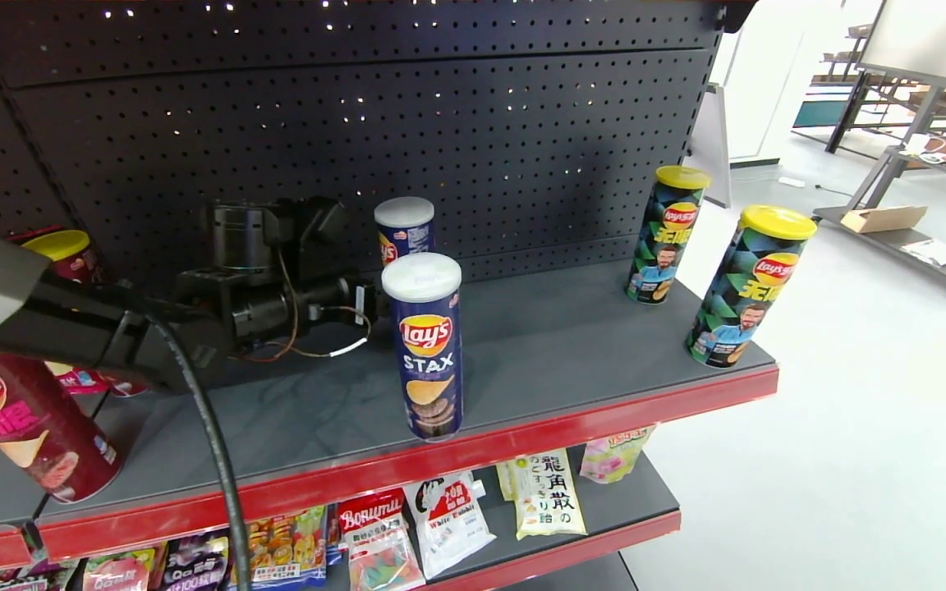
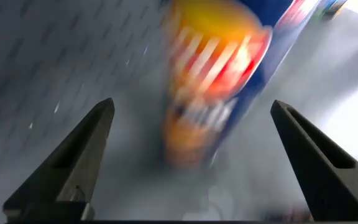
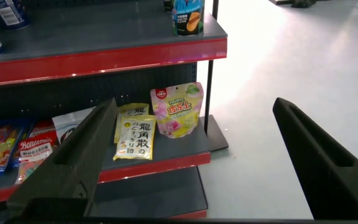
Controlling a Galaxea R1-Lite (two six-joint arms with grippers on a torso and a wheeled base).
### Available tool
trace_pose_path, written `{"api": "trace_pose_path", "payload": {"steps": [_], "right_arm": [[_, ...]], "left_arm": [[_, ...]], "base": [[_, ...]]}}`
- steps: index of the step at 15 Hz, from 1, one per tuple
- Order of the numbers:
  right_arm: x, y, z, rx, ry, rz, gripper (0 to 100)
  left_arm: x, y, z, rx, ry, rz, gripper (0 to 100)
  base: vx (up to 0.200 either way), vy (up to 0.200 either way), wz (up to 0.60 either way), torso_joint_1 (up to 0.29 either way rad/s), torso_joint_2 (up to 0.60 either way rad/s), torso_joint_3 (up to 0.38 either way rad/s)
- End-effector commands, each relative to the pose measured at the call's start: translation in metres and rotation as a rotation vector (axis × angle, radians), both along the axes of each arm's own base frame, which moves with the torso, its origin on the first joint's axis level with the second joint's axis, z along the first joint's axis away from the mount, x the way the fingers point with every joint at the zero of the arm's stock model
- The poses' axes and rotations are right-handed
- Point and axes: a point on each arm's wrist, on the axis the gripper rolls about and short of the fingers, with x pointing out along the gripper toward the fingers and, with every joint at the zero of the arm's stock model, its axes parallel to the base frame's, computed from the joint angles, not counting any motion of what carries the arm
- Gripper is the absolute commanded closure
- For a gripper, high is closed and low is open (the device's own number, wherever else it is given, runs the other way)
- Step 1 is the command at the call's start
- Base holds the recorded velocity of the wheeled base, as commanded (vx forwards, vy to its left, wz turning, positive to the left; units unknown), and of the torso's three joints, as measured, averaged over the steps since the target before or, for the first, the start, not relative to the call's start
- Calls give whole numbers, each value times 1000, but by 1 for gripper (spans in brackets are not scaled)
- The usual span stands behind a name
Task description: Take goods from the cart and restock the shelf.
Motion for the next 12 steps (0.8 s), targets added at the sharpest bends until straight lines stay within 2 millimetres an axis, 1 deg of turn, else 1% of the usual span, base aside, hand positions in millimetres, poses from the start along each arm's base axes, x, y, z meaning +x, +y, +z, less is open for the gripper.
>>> {"api": "trace_pose_path", "payload": {"steps": [1, 3, 5, 6, 7, 8, 9, 10, 11, 12], "right_arm": [[0, 0, 0, 0, 0, 1, 0], [0, 0, 0, 0, 2, 1, 0], [0, 0, 0, 0, 2, 1, 0], [0, 0, 0, 0, 2, 1, 0], [0, 0, 0, 0, 2, 1, 0], [0, 0, 0, 0, 0, 1, 0], [0, 0, 0, 0, 2, 1, 0], [0, 0, 0, 0, 2, 1, 0], [0, 0, 0, 0, 2, 1, 0], [0, 0, 0, 0, 0, 1, 0]], "left_arm": [[-24, 22, 17, 23, -2, 34, 0], [-40, 34, 20, 79, 3, 39, 0], [-77, 46, 31, 119, 29, 26, 0], [-118, 55, 44, 135, 87, 23, 0], [-150, 62, 54, 139, 99, 20, 0], [-173, 67, 58, 138, 102, 17, 0], [-216, 79, 65, 123, 76, 37, 0], [-229, 83, 66, 114, 47, 48, 0], [-272, 95, 72, 82, -72, 90, 0], [-287, 98, 74, 70, -113, 107, 0]], "base": [[0, 0, 0, 0, 0, 0], [0, 0, 0, 0, 0, 0], [0, 0, 0, 0, 0, 0], [0, 0, 0, 0, 0, 0], [0, 0, 0, 0, 0, 0], [0, 0, 0, 0, 0, 0], [0, 0, 0, 0, 0, 0], [0, 0, 0, 0, 0, 0], [0, 0, 0, 0, 0, 0], [0, 0, 0, 0, 0, 0]]}}
